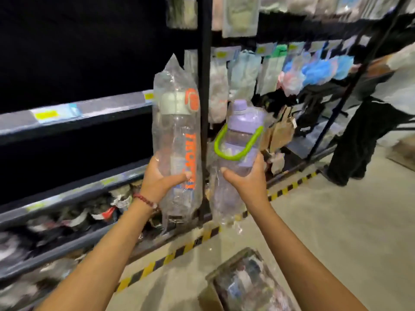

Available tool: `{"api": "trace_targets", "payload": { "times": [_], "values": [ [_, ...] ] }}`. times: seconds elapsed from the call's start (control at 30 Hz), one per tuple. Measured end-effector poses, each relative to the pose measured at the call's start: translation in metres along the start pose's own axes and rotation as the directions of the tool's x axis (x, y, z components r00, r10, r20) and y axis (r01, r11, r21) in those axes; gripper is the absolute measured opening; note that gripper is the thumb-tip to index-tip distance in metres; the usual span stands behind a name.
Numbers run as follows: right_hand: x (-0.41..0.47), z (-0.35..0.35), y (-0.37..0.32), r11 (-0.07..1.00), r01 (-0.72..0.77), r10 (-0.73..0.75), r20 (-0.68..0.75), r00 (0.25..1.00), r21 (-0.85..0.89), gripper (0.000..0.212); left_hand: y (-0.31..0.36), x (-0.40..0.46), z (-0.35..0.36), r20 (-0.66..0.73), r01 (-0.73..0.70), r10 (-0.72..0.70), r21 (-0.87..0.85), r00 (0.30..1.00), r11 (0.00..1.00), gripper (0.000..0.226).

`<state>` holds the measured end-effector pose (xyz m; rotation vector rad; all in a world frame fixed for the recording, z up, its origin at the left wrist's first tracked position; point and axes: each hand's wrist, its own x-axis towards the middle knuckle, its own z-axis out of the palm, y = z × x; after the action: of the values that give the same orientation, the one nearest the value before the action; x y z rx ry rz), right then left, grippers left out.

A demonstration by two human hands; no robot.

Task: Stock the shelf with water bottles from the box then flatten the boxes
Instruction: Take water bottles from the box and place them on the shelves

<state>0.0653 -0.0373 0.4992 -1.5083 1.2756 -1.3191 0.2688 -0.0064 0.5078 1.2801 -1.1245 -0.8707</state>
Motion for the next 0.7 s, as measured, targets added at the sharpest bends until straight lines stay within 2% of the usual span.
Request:
{"api": "trace_targets", "payload": {
  "times": [0.07,0.2,0.33,0.53,0.7],
  "values": [
    [0.001,0.037,-0.021,0.998,0.047,-0.05,0.092,0.995,0.03,0.077,0.006,-0.008,-0.044,-0.071,-0.017,0.018,0.015,0.997,1.0,0.094],
    [-0.011,0.114,-0.049,0.99,0.092,-0.118,0.256,0.96,0.111,0.076,0.009,-0.031,-0.126,-0.214,-0.011,0.016,0.02,0.977,1.0,0.097],
    [-0.037,0.203,-0.077,0.979,0.127,-0.183,0.41,0.893,0.16,0.068,0.014,-0.068,-0.211,-0.382,-0.02,0.033,0.038,0.923,0.999,0.092],
    [-0.106,0.335,-0.122,0.964,0.164,-0.254,0.536,0.805,0.211,0.07,0.011,-0.134,-0.341,-0.521,0.012,0.036,0.089,0.853,0.996,0.08],
    [-0.172,0.432,-0.14,0.958,0.157,-0.274,0.619,0.736,0.238,0.074,0.001,-0.189,-0.439,-0.629,0.059,0.014,0.095,0.777,0.994,0.08]
  ]
}}
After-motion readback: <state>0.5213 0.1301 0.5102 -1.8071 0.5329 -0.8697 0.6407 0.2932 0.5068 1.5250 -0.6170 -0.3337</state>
